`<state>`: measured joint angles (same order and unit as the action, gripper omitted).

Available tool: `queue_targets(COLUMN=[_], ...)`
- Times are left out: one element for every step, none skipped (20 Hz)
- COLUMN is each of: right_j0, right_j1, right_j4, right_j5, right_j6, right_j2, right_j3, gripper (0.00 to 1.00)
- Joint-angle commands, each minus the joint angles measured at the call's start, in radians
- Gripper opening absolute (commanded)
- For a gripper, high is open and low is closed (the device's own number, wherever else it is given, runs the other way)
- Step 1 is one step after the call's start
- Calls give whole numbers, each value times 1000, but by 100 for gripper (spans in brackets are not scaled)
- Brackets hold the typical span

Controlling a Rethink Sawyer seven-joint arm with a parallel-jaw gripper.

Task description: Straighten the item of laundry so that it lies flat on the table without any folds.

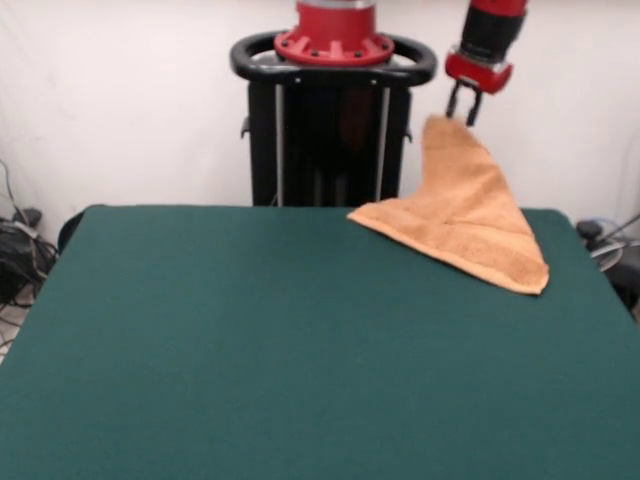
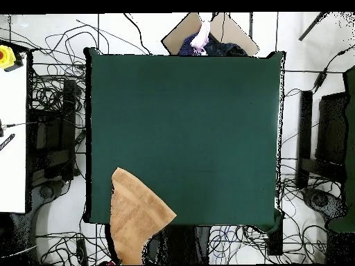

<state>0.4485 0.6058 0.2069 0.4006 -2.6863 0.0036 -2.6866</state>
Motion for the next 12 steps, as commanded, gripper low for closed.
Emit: queue_targets(right_j0=[54, 58, 59, 65, 63, 62, 61, 62, 68, 53, 39, 32], right_j1=[-2, -2, -2, -2, -2, -1, 1, 3, 10, 15, 19, 20], right_j4=[56, 47, 37, 34, 26, 18, 22, 26, 30, 26, 21, 15], right_j5=[-130, -138, -140, -150, -154, -159, -176, -185, -206, -208, -211, -199], right_j6=[97, 92, 84, 79, 72, 65, 54, 43, 39, 24, 9, 4], right_j2=[-112, -115, -118, -123, -125, -127, -126, -130, -141, -133, -124, -125], right_j3=[219, 227, 230, 237, 239, 242, 244, 246, 247, 244, 240, 241], gripper=[100, 100, 100, 100, 100, 100, 100, 100, 100, 100, 100, 100])
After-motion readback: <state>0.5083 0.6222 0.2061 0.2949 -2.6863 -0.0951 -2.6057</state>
